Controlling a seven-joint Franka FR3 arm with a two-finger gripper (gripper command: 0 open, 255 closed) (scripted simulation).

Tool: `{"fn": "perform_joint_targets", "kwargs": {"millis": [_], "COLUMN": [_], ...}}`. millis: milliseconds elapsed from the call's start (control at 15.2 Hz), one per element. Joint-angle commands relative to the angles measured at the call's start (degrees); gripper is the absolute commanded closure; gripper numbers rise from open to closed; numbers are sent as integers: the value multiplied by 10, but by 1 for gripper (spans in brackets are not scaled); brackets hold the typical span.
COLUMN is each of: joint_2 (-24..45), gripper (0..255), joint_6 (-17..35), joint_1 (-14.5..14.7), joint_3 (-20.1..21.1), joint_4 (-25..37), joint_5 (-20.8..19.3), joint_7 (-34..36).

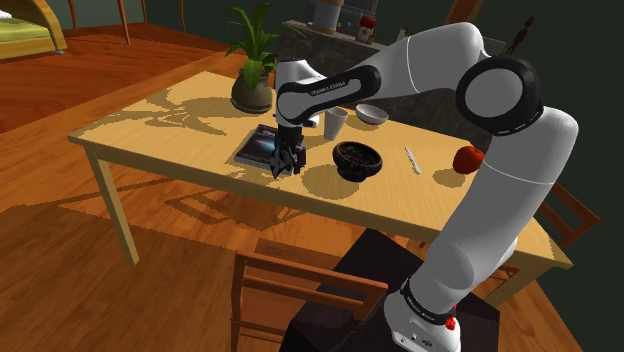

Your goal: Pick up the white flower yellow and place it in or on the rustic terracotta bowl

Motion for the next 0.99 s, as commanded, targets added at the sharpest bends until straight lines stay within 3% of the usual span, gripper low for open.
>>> {"fn": "perform_joint_targets", "kwargs": {"millis": [0, 132, 198, 924], "joint_2": [0, 0, 0, -7], "gripper": [0, 0, 255, 255], "joint_6": [0, 0, 0, -13], "joint_1": [0, 0, 0, -1], "joint_3": [0, 0, 0, 1], "joint_4": [0, 0, 0, 7], "joint_5": [0, 0, 0, 3], "joint_7": [0, 0, 0, -3]}}
